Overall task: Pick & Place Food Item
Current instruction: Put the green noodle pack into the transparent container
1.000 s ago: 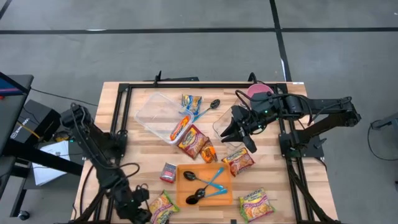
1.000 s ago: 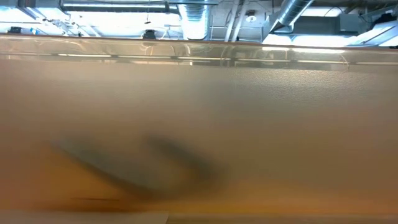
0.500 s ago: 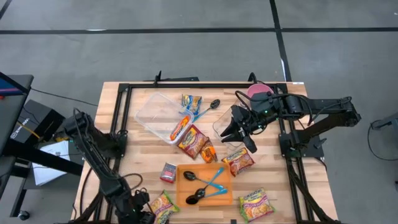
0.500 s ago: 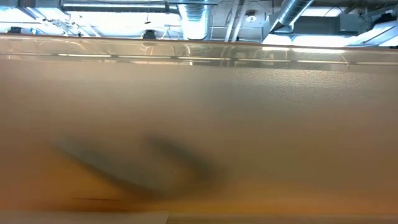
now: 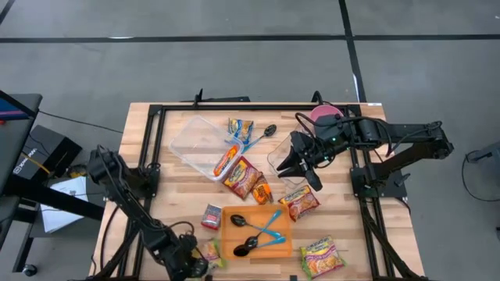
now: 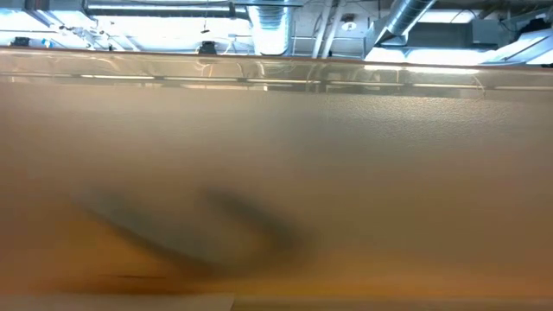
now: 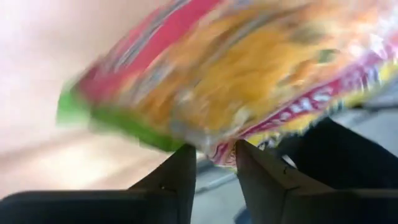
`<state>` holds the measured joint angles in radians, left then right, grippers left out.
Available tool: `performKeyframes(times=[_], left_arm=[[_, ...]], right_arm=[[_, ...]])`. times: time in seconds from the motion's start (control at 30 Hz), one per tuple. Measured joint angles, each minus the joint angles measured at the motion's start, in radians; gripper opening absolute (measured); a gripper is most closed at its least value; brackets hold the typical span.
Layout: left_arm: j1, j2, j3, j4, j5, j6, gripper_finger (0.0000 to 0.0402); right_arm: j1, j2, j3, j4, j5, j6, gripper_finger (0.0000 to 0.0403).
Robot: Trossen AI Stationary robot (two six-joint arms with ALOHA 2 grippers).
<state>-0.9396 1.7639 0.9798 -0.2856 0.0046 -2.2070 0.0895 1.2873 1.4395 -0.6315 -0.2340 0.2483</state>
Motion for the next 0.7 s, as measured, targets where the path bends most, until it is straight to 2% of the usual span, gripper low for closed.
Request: performKeyframes(times=[0.2,0.4,0.57,0.7], left_arm=[[0.031,-0.065,0.002,-0.297,-0.008,0.000,0.0084],[0.098,-0.129,-0.001,-0.611,-0.100,0.012,0.0066],[0.150,-0.239,-0.083,-0.663,-0.161,0.023,0.0056],[0.154,-0.368,-0.150,-0.664,-0.166,0.025,0.0058]], right_arm=[[0.000,0.000,0.000,0.003,0.000,0.012,0.0093],[-0.008,0.000,0.000,0.004,0.000,0.014,0.0093],[-0.019,0.000,0.000,0.017,0.000,0.014,0.0093],[-0.021,0.000,0.000,0.022,0.000,0.014,0.0093]])
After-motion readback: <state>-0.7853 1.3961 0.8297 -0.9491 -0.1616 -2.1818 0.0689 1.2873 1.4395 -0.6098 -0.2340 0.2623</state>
